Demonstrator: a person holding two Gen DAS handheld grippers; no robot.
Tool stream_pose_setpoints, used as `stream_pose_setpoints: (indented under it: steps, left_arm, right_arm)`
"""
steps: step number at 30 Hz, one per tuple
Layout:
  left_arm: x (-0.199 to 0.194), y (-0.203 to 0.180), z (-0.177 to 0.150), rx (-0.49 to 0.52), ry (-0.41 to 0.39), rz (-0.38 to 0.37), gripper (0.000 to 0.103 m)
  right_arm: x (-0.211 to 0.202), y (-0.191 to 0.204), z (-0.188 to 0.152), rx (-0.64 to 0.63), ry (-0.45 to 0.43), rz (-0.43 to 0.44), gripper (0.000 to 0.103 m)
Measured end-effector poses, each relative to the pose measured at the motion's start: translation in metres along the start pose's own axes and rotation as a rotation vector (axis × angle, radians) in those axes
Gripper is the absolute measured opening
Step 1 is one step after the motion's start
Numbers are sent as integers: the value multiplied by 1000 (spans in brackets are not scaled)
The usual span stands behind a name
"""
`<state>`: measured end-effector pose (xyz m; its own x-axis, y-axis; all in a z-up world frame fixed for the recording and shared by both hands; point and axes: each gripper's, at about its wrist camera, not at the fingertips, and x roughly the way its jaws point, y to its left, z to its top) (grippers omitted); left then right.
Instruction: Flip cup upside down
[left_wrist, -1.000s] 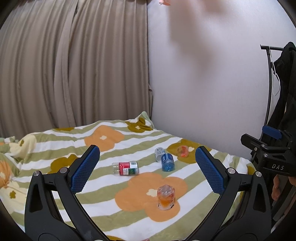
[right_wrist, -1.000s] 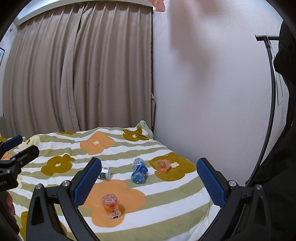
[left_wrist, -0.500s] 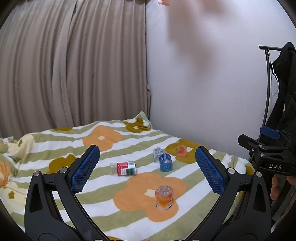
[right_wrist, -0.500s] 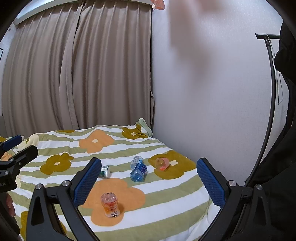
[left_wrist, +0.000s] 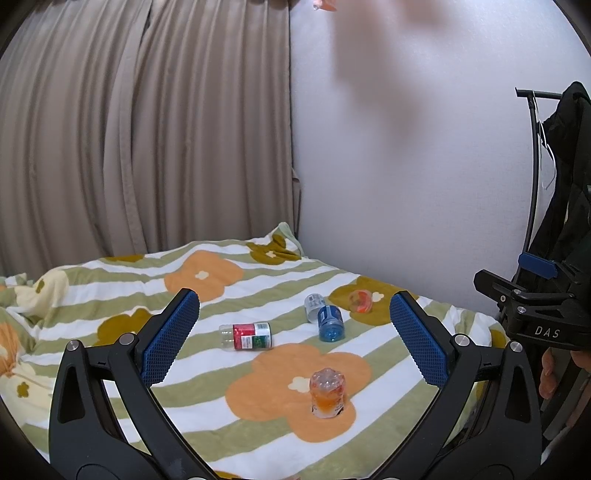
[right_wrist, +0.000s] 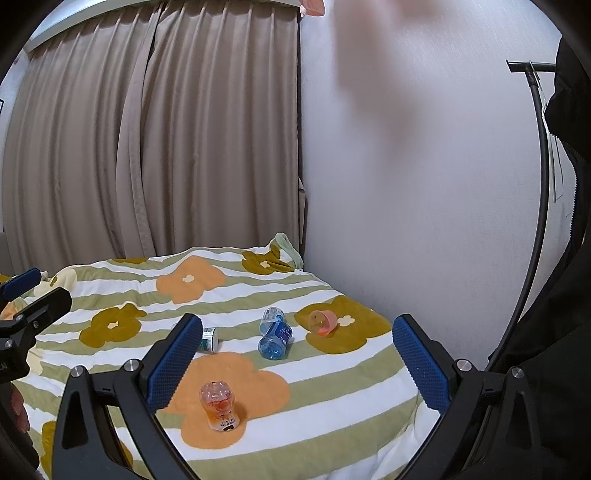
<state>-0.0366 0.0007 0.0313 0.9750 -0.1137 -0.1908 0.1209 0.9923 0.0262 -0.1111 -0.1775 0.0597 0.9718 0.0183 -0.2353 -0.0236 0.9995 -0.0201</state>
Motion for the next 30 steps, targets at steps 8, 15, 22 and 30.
stream_pose_setpoints:
  steps: [8, 15, 22, 30]
  left_arm:
    - [0, 0, 0, 1, 0, -1, 103]
    - [0, 0, -1, 4, 2, -3, 103]
    - [1, 1, -2, 5, 4, -1, 103]
    - [1, -2, -6, 28, -13, 30, 103]
  right_arm:
    - [0, 0, 0, 1, 1, 0, 103]
    - [0, -1, 0, 1, 2, 0, 103]
    - [0, -2, -3, 2, 7, 1, 103]
    - [0, -2, -3, 3, 8, 1, 103]
